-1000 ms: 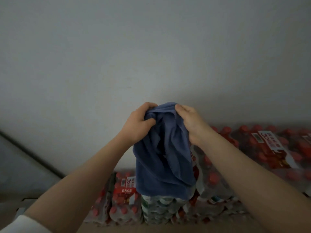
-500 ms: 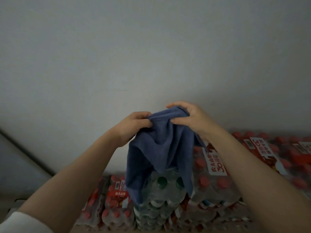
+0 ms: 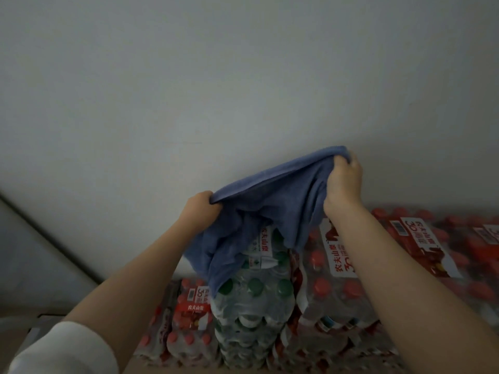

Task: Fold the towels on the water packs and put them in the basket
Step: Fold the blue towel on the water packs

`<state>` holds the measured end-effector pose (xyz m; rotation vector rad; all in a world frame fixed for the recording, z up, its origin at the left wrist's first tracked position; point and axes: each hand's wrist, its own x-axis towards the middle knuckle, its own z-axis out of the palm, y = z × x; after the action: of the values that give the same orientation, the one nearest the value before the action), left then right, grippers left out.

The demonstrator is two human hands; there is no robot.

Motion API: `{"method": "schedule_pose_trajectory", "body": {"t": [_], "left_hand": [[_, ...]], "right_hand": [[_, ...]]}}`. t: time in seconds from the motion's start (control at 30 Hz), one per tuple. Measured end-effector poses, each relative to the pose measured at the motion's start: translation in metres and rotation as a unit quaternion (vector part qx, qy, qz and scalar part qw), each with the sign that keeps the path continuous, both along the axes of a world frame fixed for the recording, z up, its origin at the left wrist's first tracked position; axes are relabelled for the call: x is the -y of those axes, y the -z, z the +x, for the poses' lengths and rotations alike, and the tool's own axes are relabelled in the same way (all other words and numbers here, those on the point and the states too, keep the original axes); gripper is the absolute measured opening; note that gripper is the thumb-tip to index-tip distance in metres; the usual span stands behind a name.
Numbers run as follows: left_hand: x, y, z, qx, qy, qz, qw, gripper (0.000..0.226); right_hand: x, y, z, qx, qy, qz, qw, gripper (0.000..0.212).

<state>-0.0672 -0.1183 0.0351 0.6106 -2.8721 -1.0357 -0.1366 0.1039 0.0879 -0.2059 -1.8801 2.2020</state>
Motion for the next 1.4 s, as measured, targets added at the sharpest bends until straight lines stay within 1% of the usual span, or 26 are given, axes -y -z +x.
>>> {"method": "schedule_pose_trajectory", "body": {"t": [0.03, 0.07, 0.13, 0.2, 0.27, 0.33, 0.37, 0.43, 0.53, 0.6, 0.67, 0.7, 0.77, 0.87, 0.93, 0.97, 1.0, 1.07, 1.13, 1.17, 1.2, 1.23, 1.27, 1.33, 1.37, 1.4], "left_hand": [[0.003, 0.002, 0.001, -0.007, -0.033, 0.035, 0.999, 0.022], [0.006, 0.003, 0.002, -0.018, -0.063, 0.078, 0.995, 0.024], [0.005, -0.003, 0.006, -0.042, -0.096, 0.173, 0.979, 0.019], [-0.002, -0.019, 0.006, -0.058, -0.064, 0.242, 0.966, 0.012], [-0.016, -0.04, 0.005, -0.068, -0.008, 0.29, 0.955, 0.01], [-0.032, -0.058, 0.004, -0.085, 0.044, 0.333, 0.938, 0.012], [-0.039, -0.064, 0.004, -0.1, 0.064, 0.341, 0.933, 0.015], [-0.048, -0.071, 0.005, -0.14, 0.086, 0.31, 0.936, 0.016], [-0.044, -0.066, 0.006, -0.178, 0.1, 0.218, 0.954, 0.011], [-0.036, -0.061, 0.005, -0.174, 0.116, 0.136, 0.968, 0.014], [-0.029, -0.056, 0.006, -0.153, 0.142, 0.05, 0.977, 0.024], [-0.026, -0.053, 0.006, -0.143, 0.149, 0.035, 0.978, 0.027], [-0.018, -0.045, 0.007, -0.121, 0.142, 0.062, 0.98, 0.028], [-0.005, -0.038, 0.008, -0.092, 0.122, 0.112, 0.982, 0.028], [-0.001, -0.038, 0.008, -0.094, 0.111, 0.135, 0.98, 0.027], [0.0, -0.04, 0.008, -0.105, 0.097, 0.172, 0.975, 0.026], [-0.001, -0.043, 0.008, -0.115, 0.075, 0.23, 0.963, 0.024], [-0.005, -0.05, 0.007, -0.137, 0.009, 0.345, 0.929, 0.023], [-0.007, -0.054, 0.004, -0.168, -0.068, 0.392, 0.902, 0.024], [-0.007, -0.054, 0.003, -0.178, -0.091, 0.39, 0.899, 0.025], [-0.008, -0.055, 0.002, -0.183, -0.097, 0.388, 0.898, 0.027], [-0.009, -0.056, 0.003, -0.188, -0.091, 0.389, 0.897, 0.028], [-0.012, -0.057, 0.003, -0.192, -0.079, 0.392, 0.896, 0.03], [-0.02, -0.057, 0.002, -0.2, -0.046, 0.39, 0.898, 0.031], [-0.026, -0.056, 0.002, -0.204, -0.024, 0.379, 0.902, 0.03], [-0.032, -0.056, 0.002, -0.21, 0.003, 0.357, 0.91, 0.029]], "right_hand": [[-0.002, 0.0, -0.002, -0.007, 0.011, 0.016, 1.0, 0.015], [-0.005, 0.001, -0.001, -0.027, 0.012, 0.057, 0.998, 0.021], [-0.008, 0.001, 0.002, -0.093, -0.038, 0.168, 0.981, 0.041], [-0.003, -0.003, 0.007, -0.159, -0.137, 0.274, 0.939, 0.052], [0.009, -0.005, 0.011, -0.183, -0.254, 0.346, 0.885, 0.057], [0.024, -0.004, 0.015, -0.162, -0.349, 0.372, 0.845, 0.06], [0.03, -0.002, 0.016, -0.145, -0.382, 0.366, 0.836, 0.059], [0.035, 0.0, 0.017, -0.123, -0.39, 0.335, 0.848, 0.043], [0.03, -0.001, 0.013, -0.161, -0.302, 0.329, 0.88, 0.02], [0.025, -0.001, 0.011, -0.174, -0.275, 0.289, 0.9, 0.018], [0.024, -0.002, 0.011, -0.157, -0.277, 0.202, 0.926, 0.021], [0.023, -0.004, 0.011, -0.145, -0.274, 0.151, 0.939, 0.023], [0.02, -0.009, 0.011, -0.128, -0.246, 0.066, 0.959, 0.023], [0.016, -0.015, 0.01, -0.13, -0.176, 0.027, 0.975, 0.021], [0.014, -0.012, 0.005, -0.13, -0.14, 0.099, 0.977, 0.019], [0.013, -0.01, 0.001, -0.122, -0.127, 0.192, 0.966, 0.021], [0.01, -0.007, -0.003, -0.105, -0.12, 0.313, 0.936, 0.026], [0.005, -0.003, -0.009, -0.056, -0.122, 0.518, 0.845, 0.022], [0.003, -0.006, -0.006, 0.005, -0.146, 0.607, 0.781, 0.021], [0.003, -0.006, -0.005, 0.038, -0.165, 0.625, 0.762, 0.025], [0.002, -0.008, -0.001, 0.071, -0.187, 0.622, 0.757, 0.029], [0.001, -0.008, 0.001, 0.105, -0.216, 0.59, 0.771, 0.032], [0.002, -0.009, 0.004, 0.137, -0.248, 0.518, 0.807, 0.033], [0.005, -0.013, 0.012, 0.222, -0.298, 0.265, 0.89, 0.03], [0.006, -0.014, 0.015, 0.255, -0.307, 0.13, 0.908, 0.03], [0.006, -0.015, 0.017, 0.275, -0.306, 0.022, 0.911, 0.031]]}}
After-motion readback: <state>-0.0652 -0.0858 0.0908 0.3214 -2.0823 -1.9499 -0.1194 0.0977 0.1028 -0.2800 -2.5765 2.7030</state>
